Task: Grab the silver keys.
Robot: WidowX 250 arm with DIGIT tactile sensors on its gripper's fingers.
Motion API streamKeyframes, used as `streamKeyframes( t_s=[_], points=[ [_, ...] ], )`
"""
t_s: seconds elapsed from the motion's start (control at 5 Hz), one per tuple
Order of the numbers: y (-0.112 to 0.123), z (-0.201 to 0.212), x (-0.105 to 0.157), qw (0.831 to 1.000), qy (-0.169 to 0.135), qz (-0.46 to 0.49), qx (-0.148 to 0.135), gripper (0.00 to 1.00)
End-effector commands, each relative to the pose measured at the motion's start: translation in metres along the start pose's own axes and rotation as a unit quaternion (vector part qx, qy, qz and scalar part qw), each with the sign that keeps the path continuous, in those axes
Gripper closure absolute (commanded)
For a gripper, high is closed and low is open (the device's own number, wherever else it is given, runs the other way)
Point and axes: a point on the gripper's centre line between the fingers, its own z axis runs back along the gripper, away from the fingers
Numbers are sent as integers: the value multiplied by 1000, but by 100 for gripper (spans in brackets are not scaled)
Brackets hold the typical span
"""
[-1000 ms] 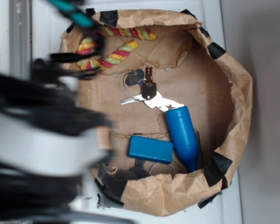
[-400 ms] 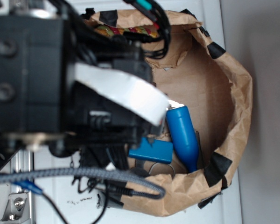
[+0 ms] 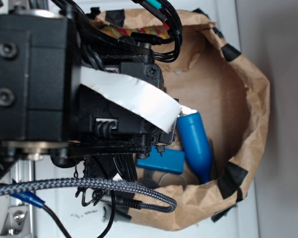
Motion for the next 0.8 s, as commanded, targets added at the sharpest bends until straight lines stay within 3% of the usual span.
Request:
streamKeyframes(
  t_s=[0.0, 0.2, 0.6],
  points=[
    [36, -18, -37, 973, 9, -226, -40, 0],
    [50, -38, -51, 937, 16, -347, -40, 0],
    [40, -52, -54, 912, 47, -405, -40, 0]
  ],
)
